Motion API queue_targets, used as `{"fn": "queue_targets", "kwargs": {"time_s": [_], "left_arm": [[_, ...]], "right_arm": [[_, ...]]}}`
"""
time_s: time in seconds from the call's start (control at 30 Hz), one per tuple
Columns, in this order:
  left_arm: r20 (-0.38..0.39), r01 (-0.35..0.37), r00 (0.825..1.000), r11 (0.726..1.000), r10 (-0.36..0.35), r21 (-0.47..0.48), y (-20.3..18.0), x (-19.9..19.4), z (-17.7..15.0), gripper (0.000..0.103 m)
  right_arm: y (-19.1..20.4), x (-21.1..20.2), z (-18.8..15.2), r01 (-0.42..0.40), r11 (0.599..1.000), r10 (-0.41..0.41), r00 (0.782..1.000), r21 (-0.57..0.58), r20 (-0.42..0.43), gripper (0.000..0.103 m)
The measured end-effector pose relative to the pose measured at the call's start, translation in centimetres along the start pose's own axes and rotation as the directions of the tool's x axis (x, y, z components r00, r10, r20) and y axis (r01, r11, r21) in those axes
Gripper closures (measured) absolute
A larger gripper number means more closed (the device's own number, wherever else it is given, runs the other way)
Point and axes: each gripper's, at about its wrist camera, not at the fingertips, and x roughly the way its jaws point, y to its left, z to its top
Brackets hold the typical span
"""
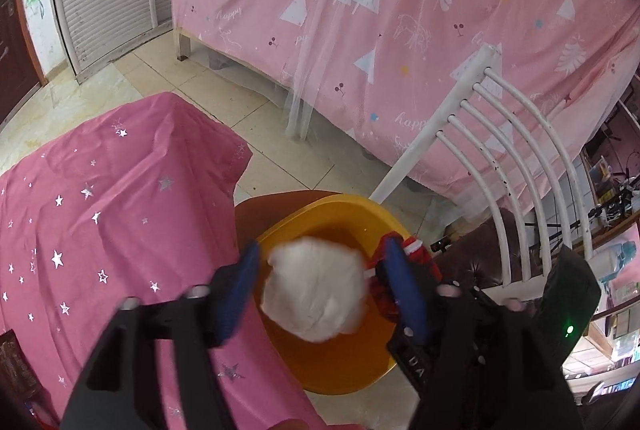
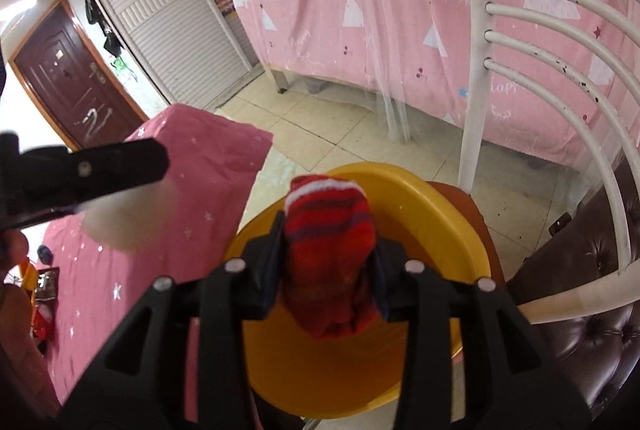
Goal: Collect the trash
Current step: 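Carry both items to the yellow bin and open the right tool over it, then open the left tool over the yellow bin to drop the paper ball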
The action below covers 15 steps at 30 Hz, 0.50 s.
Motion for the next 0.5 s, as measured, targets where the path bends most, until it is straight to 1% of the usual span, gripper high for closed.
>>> {"fn": "queue_targets", "kwargs": {"time_s": [0.03,0.07,0.1,0.17,0.23,0.3,0.5], "left_arm": [[0.006,-0.001,1.000,1.000,0.001,-0.003,0.0,-0.1,0.0,0.018],[0.012,-0.005,1.000,1.000,0.005,-0.007,0.1,-0.3,0.0,0.014],[0.018,-0.010,1.000,1.000,0.010,-0.010,0.2,-0.5,0.0,0.014],[0.025,-0.006,1.000,1.000,0.007,-0.023,0.5,-0.9,0.1,0.013],[0.030,0.003,1.000,0.999,-0.001,-0.046,1.2,-1.6,0.1,0.013],[0.037,0.005,0.999,0.998,-0.003,-0.063,1.9,-2.2,-0.1,0.012],[0.066,0.022,0.998,0.994,-0.015,-0.108,3.5,-4.4,-0.9,0.011]], "right_arm": [[-0.1,0.0,0.0,-0.001,1.000,0.001,1.000,0.002,0.000,0.067],[-0.1,-0.1,0.0,-0.001,1.000,0.001,1.000,0.004,0.002,0.067],[-0.1,-0.2,-0.1,0.000,1.000,0.000,1.000,0.007,0.004,0.066],[-0.3,-0.3,0.0,-0.002,1.000,0.001,1.000,0.013,0.007,0.062],[-0.4,-0.3,0.1,-0.010,1.000,0.010,1.000,0.018,0.011,0.051],[-0.3,-0.3,0.1,-0.014,1.000,0.013,1.000,0.017,0.013,0.046],[0.7,-0.2,0.0,-0.022,1.000,0.022,1.000,-0.006,0.010,0.044]]}}
